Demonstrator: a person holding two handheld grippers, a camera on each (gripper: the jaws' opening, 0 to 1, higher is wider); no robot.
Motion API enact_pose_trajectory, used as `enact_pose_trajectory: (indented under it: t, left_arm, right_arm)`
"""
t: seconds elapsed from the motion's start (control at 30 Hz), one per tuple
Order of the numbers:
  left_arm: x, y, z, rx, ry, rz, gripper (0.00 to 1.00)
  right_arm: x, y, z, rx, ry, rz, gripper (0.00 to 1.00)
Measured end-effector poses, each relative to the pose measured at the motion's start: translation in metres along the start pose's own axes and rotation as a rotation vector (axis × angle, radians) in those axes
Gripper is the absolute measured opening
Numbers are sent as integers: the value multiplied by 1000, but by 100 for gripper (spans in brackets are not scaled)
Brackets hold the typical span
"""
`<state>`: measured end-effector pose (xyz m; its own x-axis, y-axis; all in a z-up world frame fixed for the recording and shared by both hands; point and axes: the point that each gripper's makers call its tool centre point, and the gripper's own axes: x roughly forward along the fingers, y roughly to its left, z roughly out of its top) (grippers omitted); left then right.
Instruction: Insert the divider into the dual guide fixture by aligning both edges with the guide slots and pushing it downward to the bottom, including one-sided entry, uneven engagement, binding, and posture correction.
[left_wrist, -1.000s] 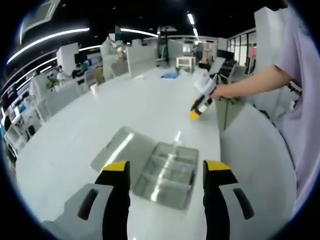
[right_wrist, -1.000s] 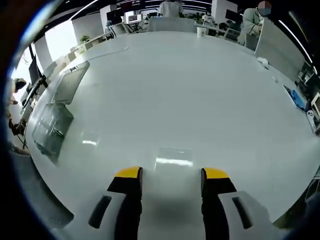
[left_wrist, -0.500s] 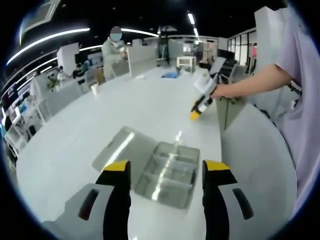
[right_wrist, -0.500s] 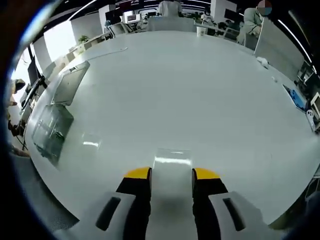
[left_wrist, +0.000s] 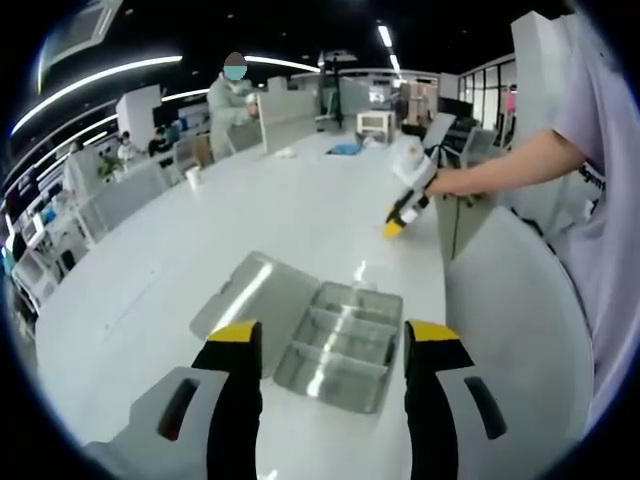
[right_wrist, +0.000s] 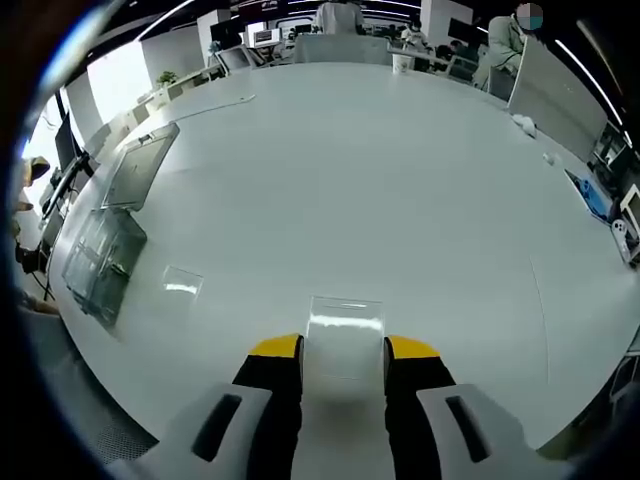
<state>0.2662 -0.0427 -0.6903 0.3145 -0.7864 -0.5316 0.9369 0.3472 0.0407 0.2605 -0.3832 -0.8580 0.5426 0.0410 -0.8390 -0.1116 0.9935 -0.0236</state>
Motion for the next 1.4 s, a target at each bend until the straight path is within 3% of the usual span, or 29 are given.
enact_pose_trajectory:
  t: [1.0,1.4]
  left_arm:
    - [6,0,-6,-10,11,-9,55]
    - [8,-1,-6,-12,14,-16,56]
  right_arm:
    - [-4,-4,-2,1,-46,-8,26]
    - [-9,-2,6,2,-79,0,26]
